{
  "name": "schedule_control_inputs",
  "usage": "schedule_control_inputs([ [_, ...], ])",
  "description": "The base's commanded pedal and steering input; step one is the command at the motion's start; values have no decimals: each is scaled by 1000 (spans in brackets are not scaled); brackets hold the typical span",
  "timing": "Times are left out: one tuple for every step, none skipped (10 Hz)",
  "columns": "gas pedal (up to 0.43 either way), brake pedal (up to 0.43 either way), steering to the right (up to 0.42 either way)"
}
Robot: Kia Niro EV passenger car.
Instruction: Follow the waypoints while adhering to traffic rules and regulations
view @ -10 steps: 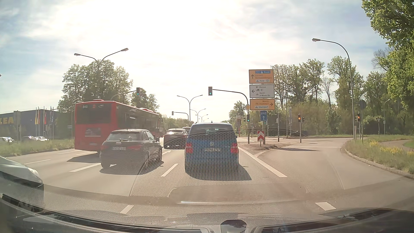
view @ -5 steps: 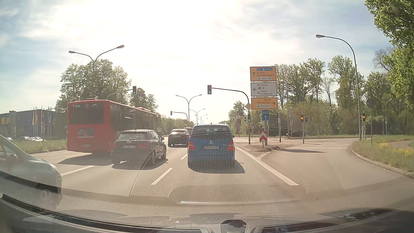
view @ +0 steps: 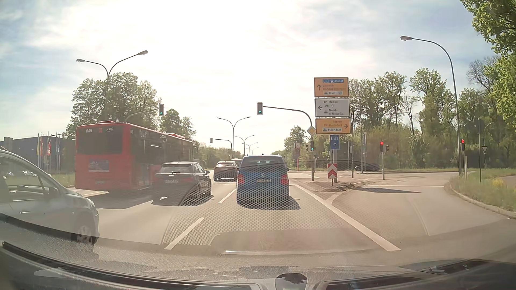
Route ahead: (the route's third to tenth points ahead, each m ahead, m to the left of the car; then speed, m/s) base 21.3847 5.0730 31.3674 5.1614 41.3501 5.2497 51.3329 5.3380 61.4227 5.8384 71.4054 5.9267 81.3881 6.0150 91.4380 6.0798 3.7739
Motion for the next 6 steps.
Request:
schedule_control_inputs([
  [248,0,6],
  [248,0,6],
  [248,0,6],
  [248,0,5],
  [248,0,4],
  [248,0,3],
])
